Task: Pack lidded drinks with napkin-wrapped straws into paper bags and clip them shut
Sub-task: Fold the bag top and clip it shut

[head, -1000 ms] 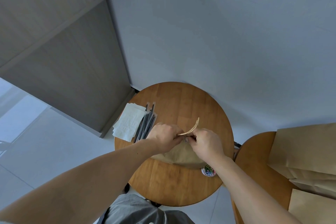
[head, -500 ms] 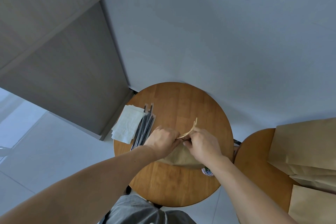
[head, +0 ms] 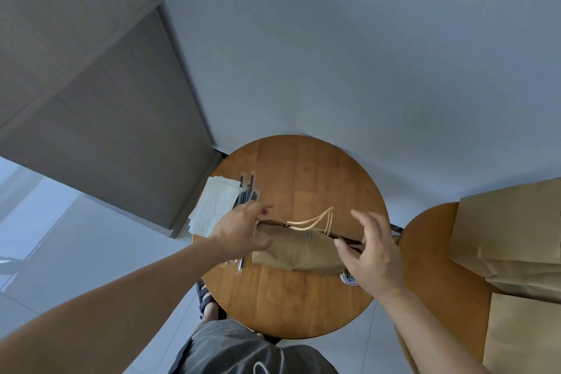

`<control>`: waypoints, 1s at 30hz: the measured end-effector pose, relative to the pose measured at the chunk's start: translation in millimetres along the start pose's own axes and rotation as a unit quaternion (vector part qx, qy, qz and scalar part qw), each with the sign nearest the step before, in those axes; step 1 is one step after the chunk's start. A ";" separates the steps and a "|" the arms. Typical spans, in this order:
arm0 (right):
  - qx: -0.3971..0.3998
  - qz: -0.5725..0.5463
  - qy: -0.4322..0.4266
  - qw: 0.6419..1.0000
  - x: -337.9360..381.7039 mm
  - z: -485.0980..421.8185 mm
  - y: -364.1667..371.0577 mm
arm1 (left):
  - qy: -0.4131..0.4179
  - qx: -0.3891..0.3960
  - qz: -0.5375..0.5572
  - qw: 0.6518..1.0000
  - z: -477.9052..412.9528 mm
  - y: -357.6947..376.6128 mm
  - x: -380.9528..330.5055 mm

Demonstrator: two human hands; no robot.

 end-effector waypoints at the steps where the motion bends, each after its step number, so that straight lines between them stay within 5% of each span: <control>1: 0.019 0.007 0.048 0.999 -13.2 6.0 2.4 | -0.025 0.014 0.010 1.000 2.4 4.5 10.3; 4: 0.098 0.010 0.156 0.983 -44.4 26.1 20.4 | -0.072 0.039 0.034 0.996 6.7 18.6 28.5; 8: 0.132 -0.141 0.261 0.946 -70.3 42.1 40.9 | -0.090 0.047 0.065 0.993 4.8 30.7 30.8; 14: 0.156 -0.081 0.275 0.945 -89.7 39.7 53.4 | -0.093 0.051 0.002 0.994 2.8 35.0 30.5; 18: 0.082 -0.030 0.214 0.973 -80.5 34.3 39.2 | -0.052 0.019 -0.021 0.998 9.2 20.7 18.8; 30: -0.115 -0.200 0.121 0.965 31.4 -1.4 -17.3 | -0.080 -0.155 0.165 0.971 78.8 -96.2 11.6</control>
Point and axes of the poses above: each hand's wrist, its own z-axis away from the middle knuckle, its own y-axis out of the palm, x = y × z, the point moved 9 cm from there along -z, towards the middle knuckle, and after that the axes turned 11 degrees about -z, right-handed, at the moved point
